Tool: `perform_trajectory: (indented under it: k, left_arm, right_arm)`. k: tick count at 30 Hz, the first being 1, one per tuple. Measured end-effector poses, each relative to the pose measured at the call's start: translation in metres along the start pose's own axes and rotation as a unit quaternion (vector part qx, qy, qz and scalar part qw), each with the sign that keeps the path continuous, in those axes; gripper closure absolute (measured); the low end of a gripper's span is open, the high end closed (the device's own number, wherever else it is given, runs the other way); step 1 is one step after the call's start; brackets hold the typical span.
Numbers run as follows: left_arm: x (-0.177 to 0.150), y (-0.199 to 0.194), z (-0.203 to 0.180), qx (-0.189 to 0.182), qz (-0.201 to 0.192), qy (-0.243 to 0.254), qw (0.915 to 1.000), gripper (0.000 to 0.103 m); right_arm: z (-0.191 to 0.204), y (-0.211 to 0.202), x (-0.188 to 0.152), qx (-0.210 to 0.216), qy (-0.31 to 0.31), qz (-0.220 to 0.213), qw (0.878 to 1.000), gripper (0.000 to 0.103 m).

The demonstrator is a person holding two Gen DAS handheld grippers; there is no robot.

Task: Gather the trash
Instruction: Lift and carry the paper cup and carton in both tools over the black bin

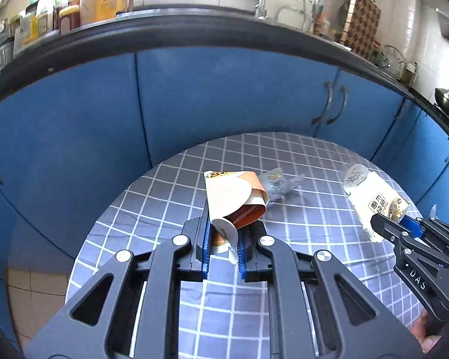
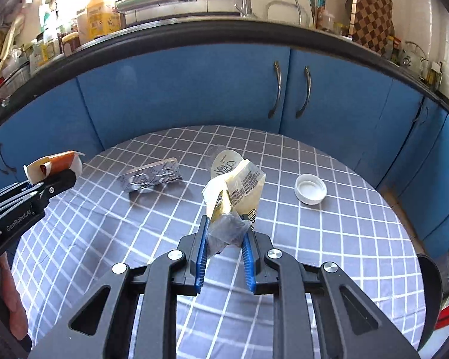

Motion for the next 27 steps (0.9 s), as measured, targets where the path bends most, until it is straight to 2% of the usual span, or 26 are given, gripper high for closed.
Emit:
perform_trajectory:
  k: [8, 15, 27]
  left_arm:
    - [-0.005, -0.024, -0.058, -0.020, -0.004, 0.041, 0.9989, 0.088]
    - [-0.004, -0.036, -0.115, -0.046, -0.007, 0.067, 0.9967, 0.088]
    - [-0.006, -0.042, -0.219, -0.085, -0.012, 0.120, 0.9890, 0.088]
  right_arm:
    - [-0.025, -0.043, -0.006, -0.022, 0.009, -0.013, 1.000, 0.083]
    - [-0.067, -0.084, -0.012, -0.049, 0.027, -0.030, 0.998, 0.083]
    - [-0.138, -0.119, -0.027, -0.092, 0.055, -0.050, 0.993, 0.083]
Point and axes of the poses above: each gripper's, at about its wrist camera, not at the fingertips, and y roughly the way its jaws point, z to its left, x to its top, the point moved 2 cm from there along y, roughly the way its jaws point, and after that the axes turned 12 degrees about -z, right-handed, at the moved point
